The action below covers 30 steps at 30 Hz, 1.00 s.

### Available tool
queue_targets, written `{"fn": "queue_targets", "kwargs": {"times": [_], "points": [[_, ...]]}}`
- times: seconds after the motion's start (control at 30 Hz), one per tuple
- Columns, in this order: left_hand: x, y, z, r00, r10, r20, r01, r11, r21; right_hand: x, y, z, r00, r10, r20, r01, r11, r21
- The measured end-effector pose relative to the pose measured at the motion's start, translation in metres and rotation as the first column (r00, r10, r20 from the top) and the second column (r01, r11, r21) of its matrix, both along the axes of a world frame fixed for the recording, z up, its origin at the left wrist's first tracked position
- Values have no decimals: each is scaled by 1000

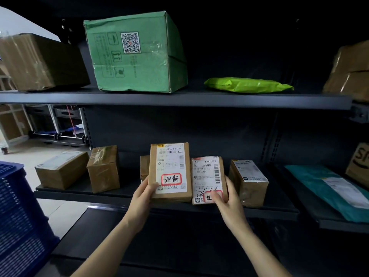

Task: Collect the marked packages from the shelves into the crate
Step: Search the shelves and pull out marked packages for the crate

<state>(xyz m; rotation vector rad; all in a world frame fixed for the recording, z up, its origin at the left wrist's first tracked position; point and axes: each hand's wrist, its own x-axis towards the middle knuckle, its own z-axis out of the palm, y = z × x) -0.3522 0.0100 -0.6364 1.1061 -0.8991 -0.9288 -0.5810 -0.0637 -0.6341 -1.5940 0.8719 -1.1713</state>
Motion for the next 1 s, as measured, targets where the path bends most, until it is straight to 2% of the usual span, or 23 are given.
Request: {"fn": "queue_targets", "kwargs": {"times": [0.13, 0.33, 0.47, 0.67, 1.0], "points": [[12, -3, 10, 997, -59, 49, 59, 998, -10, -14, -3, 8, 994, 57, -93, -61, 997, -43], [22, -6, 14, 975, -171, 142, 166, 985, 48, -29, -12, 17, 974, 31, -225, -39, 999, -33], [25, -2, 32, 976, -196, 100, 186, 977, 101, -28, -9, 32, 965, 19, -262, -11, 999, 31], [25, 22, 92, 977, -210, 37, 198, 958, 206, -25, 6, 80, 952, 56, -300, -26, 994, 105], [2, 90, 215, 991, -111, -69, 129, 914, 385, -32, 48, 198, 933, 196, -302, -114, 957, 268]]}}
